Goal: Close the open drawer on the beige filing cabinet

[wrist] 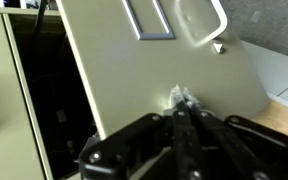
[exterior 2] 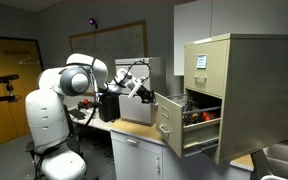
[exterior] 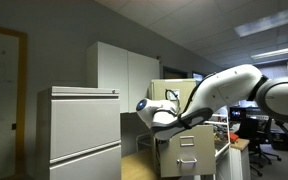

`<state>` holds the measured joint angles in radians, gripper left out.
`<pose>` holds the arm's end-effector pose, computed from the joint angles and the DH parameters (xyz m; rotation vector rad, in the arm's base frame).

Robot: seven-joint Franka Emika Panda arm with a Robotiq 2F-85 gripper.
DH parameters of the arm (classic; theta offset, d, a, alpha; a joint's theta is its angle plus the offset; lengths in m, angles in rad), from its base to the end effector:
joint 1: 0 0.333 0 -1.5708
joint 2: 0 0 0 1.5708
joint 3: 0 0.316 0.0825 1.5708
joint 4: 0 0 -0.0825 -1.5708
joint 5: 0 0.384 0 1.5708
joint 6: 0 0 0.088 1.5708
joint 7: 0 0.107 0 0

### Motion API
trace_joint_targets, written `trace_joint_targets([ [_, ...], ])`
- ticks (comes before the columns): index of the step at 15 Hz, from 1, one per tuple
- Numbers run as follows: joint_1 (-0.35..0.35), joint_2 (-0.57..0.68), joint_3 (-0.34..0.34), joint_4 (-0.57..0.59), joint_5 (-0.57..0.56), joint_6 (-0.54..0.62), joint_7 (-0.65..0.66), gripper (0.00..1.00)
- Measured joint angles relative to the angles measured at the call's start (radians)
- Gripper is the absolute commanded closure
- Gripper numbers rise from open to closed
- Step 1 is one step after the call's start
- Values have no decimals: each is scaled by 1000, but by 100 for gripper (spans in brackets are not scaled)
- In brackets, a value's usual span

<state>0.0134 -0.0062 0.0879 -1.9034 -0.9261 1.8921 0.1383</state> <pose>0.5706 -0.0011 0.5250 2.2475 0.3146 0.1211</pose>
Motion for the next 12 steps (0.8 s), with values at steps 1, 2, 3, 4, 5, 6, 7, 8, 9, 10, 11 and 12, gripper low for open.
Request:
trace_joint_targets([
  [1, 3, 33, -2, 19, -30, -12, 31, 100],
  [2, 5, 63, -5, 37, -76, -19, 65, 100],
  [3, 6, 98, -11, 60, -130, -19, 94, 100],
  [4, 6, 134, -21, 86, -185, -16, 115, 100],
  [5, 6, 173, -35, 117, -239, -15, 135, 100],
  [6, 5, 211, -50, 152, -286, -15, 152, 100],
  [7, 3, 246, -68, 190, -324, -17, 173, 100],
  [8, 0, 277, -85, 229, -352, -18, 192, 100],
  [9, -7, 306, -99, 268, -370, -20, 210, 100],
  [10, -11, 333, -115, 308, -382, -27, 225, 100],
  [11, -15, 358, -131, 349, -384, -37, 235, 100],
  [12, -22, 382, -143, 389, -384, -48, 242, 100],
])
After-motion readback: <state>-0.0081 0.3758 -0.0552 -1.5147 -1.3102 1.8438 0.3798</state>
